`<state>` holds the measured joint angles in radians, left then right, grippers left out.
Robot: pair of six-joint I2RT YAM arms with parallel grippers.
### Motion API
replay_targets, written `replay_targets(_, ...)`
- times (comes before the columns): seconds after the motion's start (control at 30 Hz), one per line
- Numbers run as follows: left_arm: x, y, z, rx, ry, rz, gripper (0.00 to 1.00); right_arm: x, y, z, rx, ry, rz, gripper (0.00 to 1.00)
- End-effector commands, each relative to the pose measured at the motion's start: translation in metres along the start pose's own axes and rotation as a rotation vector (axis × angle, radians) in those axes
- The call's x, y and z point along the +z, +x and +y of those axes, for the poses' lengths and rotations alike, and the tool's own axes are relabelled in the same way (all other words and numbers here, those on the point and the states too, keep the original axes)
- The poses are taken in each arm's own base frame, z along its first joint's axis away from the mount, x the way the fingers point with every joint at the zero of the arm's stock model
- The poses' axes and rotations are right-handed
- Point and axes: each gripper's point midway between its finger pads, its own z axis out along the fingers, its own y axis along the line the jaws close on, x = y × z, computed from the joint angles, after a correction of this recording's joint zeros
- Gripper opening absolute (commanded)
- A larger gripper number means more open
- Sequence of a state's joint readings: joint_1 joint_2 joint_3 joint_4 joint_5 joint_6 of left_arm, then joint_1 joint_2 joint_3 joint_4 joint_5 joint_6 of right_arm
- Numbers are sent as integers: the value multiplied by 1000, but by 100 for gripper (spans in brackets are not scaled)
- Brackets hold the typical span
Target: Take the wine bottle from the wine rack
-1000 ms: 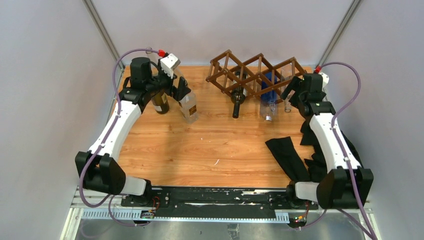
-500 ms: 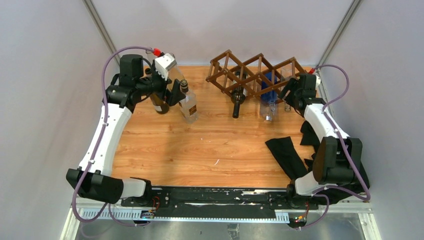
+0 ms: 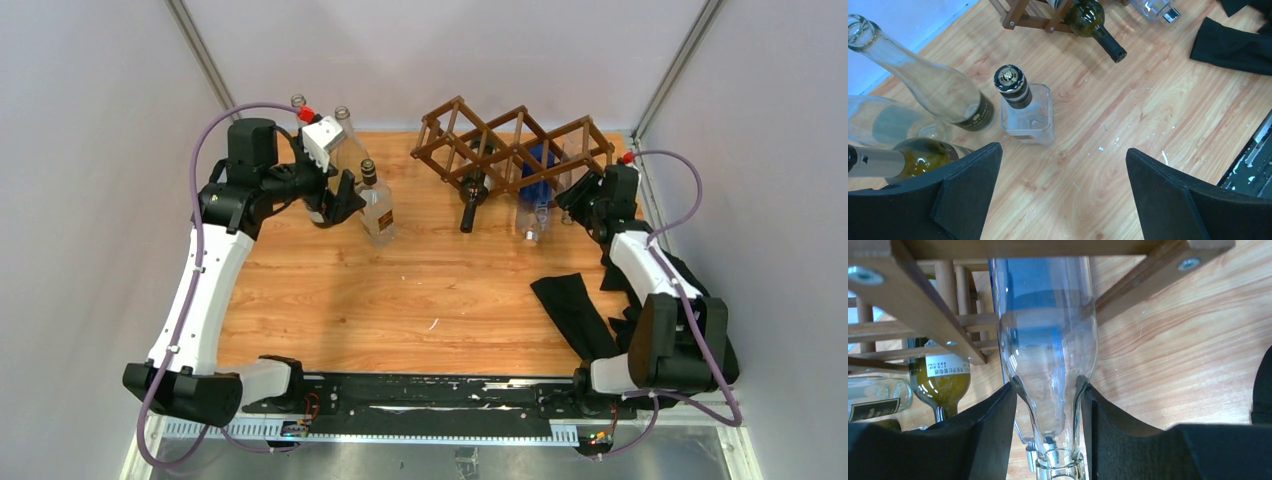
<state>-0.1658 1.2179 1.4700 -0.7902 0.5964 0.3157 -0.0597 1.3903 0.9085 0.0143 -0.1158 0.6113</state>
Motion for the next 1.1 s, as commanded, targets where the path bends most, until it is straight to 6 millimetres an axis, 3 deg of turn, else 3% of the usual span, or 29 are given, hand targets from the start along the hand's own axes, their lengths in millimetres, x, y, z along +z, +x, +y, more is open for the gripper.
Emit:
replay_targets(0.0,-3,8,-5,4,13,10,100,-16,7,4,42,-54,-15,11)
replay_targets(0.17,-6,16,-17,42,59,2,100,-29,18,-4,66,-67,-68,0)
replay_targets(0.43,-4,18,-19,18,73,7,95,-43,31,-4,63,-108,-72,0)
replay_targets(0.83,-1,18,-21,13,96,6,86,-105,50,16,111,-237,-39,0)
replay_targets(1.07,1,22,-22,14,105,13,82,-134,38,29,137,-277,-82,0)
